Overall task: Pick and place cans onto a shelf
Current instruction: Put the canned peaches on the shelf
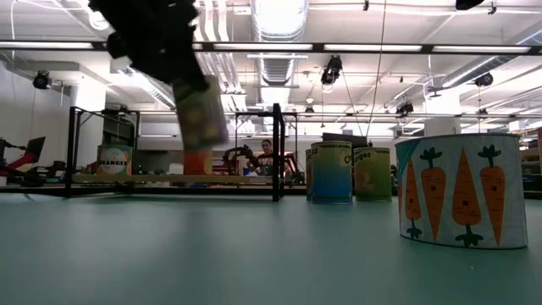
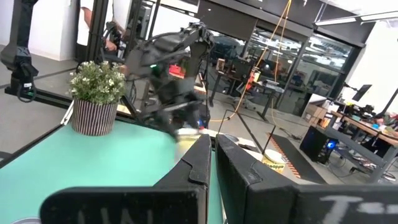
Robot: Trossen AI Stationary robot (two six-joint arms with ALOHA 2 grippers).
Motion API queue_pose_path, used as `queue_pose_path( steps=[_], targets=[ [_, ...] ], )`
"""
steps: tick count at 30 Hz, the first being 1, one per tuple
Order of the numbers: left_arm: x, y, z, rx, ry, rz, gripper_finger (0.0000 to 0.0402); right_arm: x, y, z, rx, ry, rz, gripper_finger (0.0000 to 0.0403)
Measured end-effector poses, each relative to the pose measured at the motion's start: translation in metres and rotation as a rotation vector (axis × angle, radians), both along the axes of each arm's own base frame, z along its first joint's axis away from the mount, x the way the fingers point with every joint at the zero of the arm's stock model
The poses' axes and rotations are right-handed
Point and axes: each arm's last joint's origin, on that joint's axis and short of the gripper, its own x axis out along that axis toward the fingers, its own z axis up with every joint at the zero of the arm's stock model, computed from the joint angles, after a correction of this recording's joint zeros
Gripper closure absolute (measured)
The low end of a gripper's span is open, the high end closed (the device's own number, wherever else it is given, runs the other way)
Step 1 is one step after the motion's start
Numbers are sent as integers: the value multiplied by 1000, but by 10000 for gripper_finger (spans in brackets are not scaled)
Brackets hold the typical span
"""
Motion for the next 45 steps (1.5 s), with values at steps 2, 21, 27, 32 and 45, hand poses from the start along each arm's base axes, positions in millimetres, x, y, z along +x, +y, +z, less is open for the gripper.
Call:
queue_pose_path(
  steps=[2,21,27,32,45],
  targets=[
    [3,24,10,-22,-23,111,99,0,0,0,-1,0,0,390],
    [-5,140,4,-163,161,395,99,0,0,-1,-2,7,0,390],
    [-9,156,4,-174,182,420,99,0,0,-1,5,6,0,390],
    [-9,162,4,-164,187,415,99,0,0,-1,5,6,1,390],
    [-4,170,-3,-155,204,416,98,0,0,-1,5,7,1,390]
  ],
)
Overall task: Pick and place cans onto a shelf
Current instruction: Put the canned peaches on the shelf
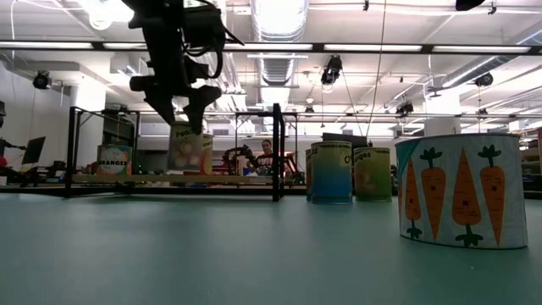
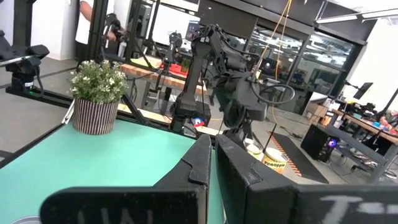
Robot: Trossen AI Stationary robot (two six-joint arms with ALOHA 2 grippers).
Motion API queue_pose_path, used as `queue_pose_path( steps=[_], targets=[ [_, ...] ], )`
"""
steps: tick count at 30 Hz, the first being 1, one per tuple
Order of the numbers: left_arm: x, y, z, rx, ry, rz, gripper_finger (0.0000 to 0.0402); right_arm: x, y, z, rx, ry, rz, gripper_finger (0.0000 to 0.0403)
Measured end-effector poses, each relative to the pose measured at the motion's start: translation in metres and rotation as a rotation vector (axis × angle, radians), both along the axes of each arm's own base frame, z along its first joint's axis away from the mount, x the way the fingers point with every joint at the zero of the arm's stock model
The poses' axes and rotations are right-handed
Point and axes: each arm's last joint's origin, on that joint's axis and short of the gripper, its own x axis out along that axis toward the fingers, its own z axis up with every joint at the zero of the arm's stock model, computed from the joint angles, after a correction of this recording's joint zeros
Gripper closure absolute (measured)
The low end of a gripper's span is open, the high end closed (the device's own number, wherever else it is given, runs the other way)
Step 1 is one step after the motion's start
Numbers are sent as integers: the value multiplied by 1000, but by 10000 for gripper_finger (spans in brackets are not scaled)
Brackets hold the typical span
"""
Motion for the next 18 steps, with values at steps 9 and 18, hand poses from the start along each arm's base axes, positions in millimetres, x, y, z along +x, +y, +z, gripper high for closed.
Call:
queue_pose_path(
  steps=[9,18],
  targets=[
    [1,3,-6,8,25,6,82,0,0,0,0,0,0,390],
    [2,4,-8,20,35,12,50,0,0,0,0,0,0,390]
  ],
)
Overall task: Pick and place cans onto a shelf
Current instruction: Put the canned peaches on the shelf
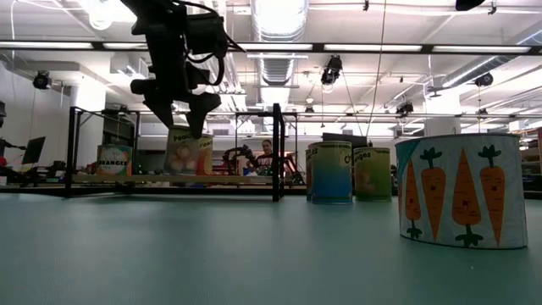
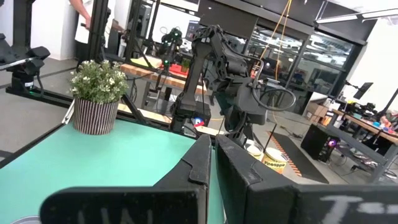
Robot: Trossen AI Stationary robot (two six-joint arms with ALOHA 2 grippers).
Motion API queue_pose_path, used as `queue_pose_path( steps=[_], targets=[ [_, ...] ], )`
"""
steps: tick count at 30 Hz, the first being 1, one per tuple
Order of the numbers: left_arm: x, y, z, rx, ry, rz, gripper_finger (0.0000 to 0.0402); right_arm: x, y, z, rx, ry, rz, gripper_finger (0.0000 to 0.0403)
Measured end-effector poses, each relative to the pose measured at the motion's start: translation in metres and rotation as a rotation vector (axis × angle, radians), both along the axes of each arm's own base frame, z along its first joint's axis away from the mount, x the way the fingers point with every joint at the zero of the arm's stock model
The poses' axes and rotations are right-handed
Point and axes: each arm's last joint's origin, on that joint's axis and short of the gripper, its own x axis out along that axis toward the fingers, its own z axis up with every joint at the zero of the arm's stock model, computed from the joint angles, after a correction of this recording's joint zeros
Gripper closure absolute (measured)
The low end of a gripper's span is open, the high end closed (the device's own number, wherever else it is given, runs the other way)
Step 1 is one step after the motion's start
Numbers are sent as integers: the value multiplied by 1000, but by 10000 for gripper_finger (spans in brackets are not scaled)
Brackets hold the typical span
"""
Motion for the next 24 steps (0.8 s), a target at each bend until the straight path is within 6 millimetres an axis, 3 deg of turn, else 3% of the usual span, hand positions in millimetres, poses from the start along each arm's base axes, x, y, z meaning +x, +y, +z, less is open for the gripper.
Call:
queue_pose_path(
  steps=[14,19,24],
  targets=[
    [0,0,4,-1,14,-12,47,0,0,0,0,1,0,390],
    [2,-10,31,-6,13,-77,47,0,0,0,0,1,0,390],
    [12,-31,71,36,-22,-227,47,0,0,0,-1,1,0,390]
  ],
)
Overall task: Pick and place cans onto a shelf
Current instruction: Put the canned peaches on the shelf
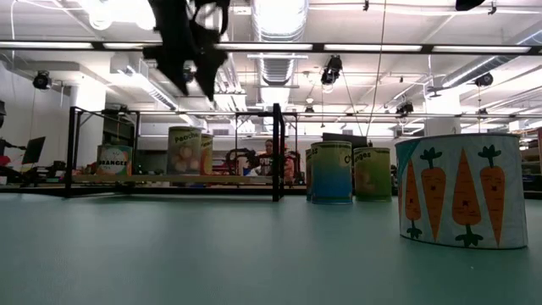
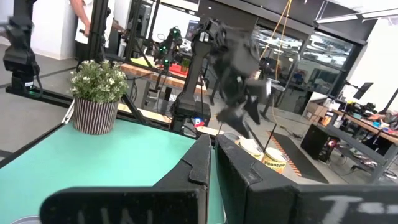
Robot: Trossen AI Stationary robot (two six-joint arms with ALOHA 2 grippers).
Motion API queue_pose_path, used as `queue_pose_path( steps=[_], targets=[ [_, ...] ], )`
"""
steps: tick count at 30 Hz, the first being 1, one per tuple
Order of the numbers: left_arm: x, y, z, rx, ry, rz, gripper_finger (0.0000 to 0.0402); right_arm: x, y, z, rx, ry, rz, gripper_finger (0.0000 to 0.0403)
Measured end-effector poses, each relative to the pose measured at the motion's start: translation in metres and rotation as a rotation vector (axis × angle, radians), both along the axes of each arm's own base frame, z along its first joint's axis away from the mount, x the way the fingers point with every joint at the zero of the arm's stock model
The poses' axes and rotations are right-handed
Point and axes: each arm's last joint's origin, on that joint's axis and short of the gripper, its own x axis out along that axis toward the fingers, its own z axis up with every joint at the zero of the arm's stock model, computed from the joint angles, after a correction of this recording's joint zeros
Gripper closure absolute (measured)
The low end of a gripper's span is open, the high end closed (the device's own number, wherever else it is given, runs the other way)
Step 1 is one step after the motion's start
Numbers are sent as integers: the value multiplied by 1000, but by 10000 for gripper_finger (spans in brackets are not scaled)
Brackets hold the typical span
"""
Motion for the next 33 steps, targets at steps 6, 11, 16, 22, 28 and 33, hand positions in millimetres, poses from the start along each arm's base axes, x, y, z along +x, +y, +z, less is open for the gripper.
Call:
queue_pose_path(
  steps=[6,11,16,22,28,33],
  targets=[
    [4,-14,7,29,-5,-73,61,0,0,0,1,0,0,390],
    [-9,-15,-20,-10,61,-34,124,0,0,0,1,0,0,390],
    [-25,-10,-32,-19,35,19,237,1,0,0,-7,4,0,390],
    [-35,-12,-12,3,-43,-29,379,1,0,0,-11,3,0,390],
    [-42,-2,-16,-11,-57,-38,389,1,0,0,-11,3,0,390],
    [-42,7,-33,-47,-48,-37,400,1,0,0,-11,4,0,390]
  ],
)
